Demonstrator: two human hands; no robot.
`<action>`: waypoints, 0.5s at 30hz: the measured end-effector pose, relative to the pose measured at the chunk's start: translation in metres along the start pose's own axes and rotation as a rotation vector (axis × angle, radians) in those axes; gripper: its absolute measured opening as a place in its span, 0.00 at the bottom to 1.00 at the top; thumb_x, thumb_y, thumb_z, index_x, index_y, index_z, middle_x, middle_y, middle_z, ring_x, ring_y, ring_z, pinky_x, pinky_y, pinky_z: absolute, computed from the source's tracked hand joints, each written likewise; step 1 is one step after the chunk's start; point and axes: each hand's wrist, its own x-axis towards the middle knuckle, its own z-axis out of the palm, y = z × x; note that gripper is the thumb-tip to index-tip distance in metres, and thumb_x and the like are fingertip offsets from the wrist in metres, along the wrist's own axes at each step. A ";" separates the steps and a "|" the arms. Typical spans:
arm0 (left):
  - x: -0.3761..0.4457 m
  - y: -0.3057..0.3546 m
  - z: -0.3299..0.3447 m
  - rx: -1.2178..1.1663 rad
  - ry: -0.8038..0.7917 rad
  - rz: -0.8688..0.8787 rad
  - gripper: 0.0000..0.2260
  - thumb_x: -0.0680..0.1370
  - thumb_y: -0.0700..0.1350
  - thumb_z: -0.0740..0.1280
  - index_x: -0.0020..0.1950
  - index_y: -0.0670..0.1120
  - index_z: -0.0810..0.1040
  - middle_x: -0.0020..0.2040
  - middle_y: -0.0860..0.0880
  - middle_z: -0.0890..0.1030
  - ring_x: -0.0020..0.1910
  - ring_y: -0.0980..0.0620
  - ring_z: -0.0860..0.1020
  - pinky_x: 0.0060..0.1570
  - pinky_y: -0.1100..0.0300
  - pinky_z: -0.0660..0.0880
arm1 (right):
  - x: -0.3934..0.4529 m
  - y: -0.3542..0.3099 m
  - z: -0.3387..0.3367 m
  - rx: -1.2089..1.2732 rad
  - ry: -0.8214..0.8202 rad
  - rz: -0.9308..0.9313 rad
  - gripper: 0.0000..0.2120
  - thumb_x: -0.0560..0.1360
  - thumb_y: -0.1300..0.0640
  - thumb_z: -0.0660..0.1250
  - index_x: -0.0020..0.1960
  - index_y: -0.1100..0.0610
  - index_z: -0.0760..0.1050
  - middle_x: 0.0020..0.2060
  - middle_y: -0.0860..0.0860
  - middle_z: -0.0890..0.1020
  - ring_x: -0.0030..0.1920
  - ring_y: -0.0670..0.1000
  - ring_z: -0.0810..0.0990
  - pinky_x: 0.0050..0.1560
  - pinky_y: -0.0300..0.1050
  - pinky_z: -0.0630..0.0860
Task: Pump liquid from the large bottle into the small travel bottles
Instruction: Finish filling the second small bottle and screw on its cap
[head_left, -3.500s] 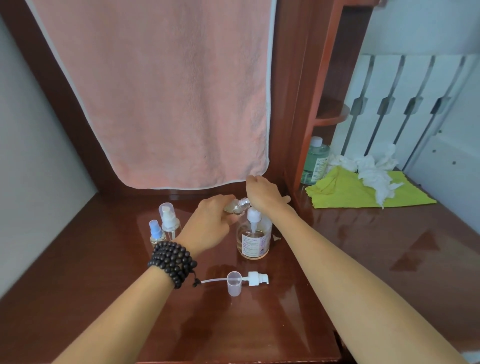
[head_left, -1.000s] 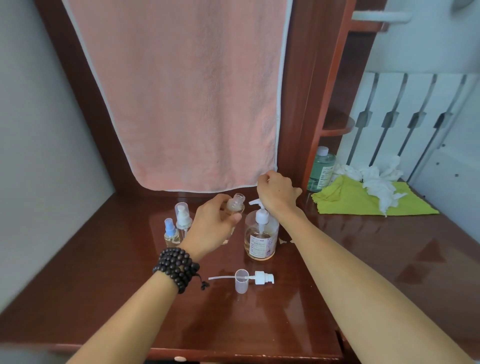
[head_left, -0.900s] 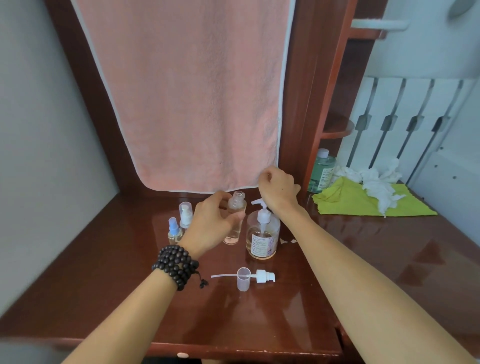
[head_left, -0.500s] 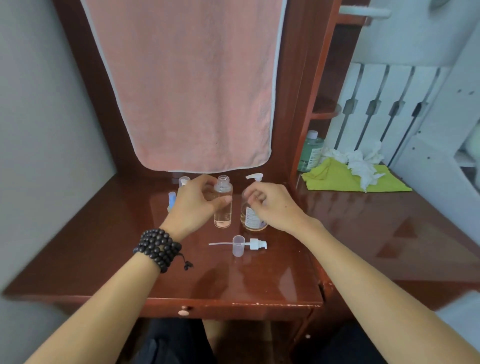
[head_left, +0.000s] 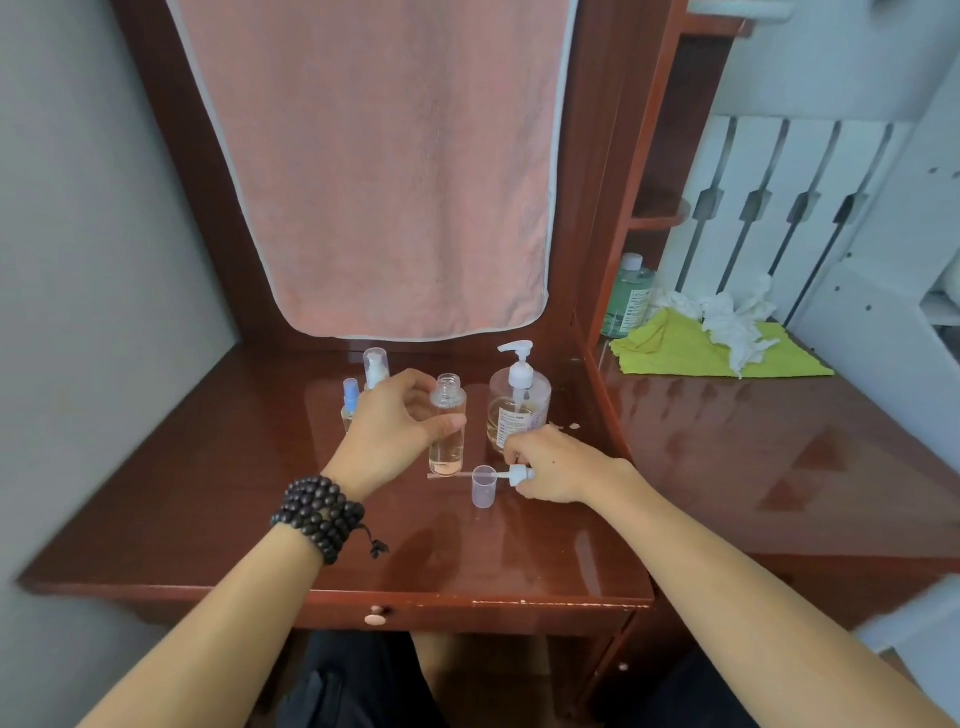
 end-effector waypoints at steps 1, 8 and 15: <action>0.001 -0.003 -0.002 0.010 -0.003 -0.007 0.16 0.69 0.50 0.78 0.53 0.52 0.78 0.48 0.55 0.83 0.48 0.61 0.82 0.54 0.58 0.78 | -0.001 0.001 -0.004 0.049 0.007 0.017 0.08 0.75 0.58 0.71 0.51 0.52 0.73 0.48 0.50 0.79 0.49 0.57 0.81 0.47 0.52 0.79; 0.007 -0.011 -0.012 0.051 0.030 -0.048 0.14 0.68 0.51 0.78 0.50 0.53 0.79 0.47 0.53 0.82 0.49 0.58 0.80 0.50 0.61 0.75 | -0.023 0.006 -0.068 0.478 0.212 0.042 0.08 0.72 0.59 0.73 0.50 0.52 0.77 0.40 0.49 0.88 0.46 0.52 0.87 0.55 0.51 0.81; 0.009 -0.017 -0.008 0.059 0.017 -0.082 0.15 0.66 0.52 0.79 0.48 0.54 0.78 0.47 0.53 0.82 0.50 0.57 0.80 0.57 0.54 0.77 | -0.034 0.006 -0.094 0.683 0.204 -0.033 0.08 0.70 0.59 0.66 0.48 0.58 0.78 0.35 0.55 0.85 0.37 0.57 0.84 0.41 0.56 0.74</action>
